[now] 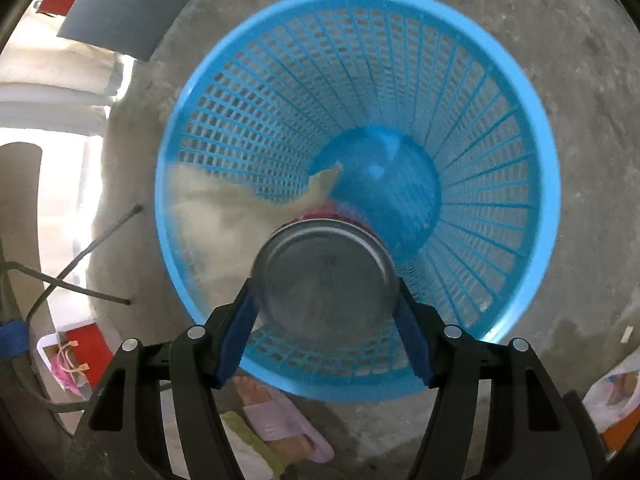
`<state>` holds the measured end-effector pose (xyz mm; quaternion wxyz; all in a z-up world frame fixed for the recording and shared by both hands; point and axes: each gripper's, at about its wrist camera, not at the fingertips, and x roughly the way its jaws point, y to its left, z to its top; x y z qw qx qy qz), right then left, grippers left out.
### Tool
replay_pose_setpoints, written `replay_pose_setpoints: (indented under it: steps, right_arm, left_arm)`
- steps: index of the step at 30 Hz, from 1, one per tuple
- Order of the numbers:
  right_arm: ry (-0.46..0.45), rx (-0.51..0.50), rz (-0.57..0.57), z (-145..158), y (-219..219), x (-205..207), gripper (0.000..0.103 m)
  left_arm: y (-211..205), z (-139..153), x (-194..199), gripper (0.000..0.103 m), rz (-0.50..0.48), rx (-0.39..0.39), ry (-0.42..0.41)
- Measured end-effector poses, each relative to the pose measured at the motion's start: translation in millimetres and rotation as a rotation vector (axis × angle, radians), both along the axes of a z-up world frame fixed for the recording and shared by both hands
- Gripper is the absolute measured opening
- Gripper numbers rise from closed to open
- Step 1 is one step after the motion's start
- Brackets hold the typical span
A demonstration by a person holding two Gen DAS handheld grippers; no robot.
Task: Collect trash
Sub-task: 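Open both tools to drop the bag and can into the wastebasket, then move both tools back over the table toward the remaining trash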
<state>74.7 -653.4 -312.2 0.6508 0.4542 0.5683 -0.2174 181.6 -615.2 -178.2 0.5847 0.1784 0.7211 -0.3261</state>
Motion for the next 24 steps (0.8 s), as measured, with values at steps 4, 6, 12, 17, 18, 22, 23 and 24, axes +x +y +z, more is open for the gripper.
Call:
replay_pose_setpoints:
  steps: [4, 6, 12, 17, 18, 22, 23, 24]
  right_arm:
    - [-0.009, -0.025, -0.017, 10.4, 1.8, -1.8, 0.064]
    - [-0.033, -0.035, -0.028, 19.4, 2.1, -8.3, 0.064]
    - [-0.138, -0.138, -0.035, 86.1, 16.7, -48.4, 0.064]
    - [-0.226, -0.207, -0.074, 131.1, 39.7, -100.4, 0.066]
    - [-0.236, -0.213, -0.082, 138.3, 46.2, -107.8, 0.066]
    - [-0.283, -0.236, -0.105, 167.6, 72.5, -139.3, 0.067]
    - [-0.292, -0.246, -0.101, 175.0, 80.6, -146.3, 0.067]
    - [-0.296, -0.260, -0.095, 176.5, 86.4, -149.4, 0.068]
  left_arm:
    - [8.0, 49.2, -9.0, 0.074, -0.022, -0.056, -0.037]
    - [15.5, 75.2, -15.2, 0.074, -0.033, -0.091, -0.051]
    - [54.8, 165.4, -38.1, 0.077, -0.096, -0.248, -0.142]
    - [123.7, 225.5, -49.1, 0.080, -0.081, -0.366, -0.245]
    - [141.7, 234.6, -51.9, 0.080, -0.067, -0.391, -0.261]
    - [204.7, 252.5, -62.9, 0.081, -0.030, -0.444, -0.311]
    - [229.0, 257.3, -67.2, 0.081, -0.020, -0.467, -0.331]
    - [242.0, 259.9, -68.4, 0.081, -0.016, -0.481, -0.343]
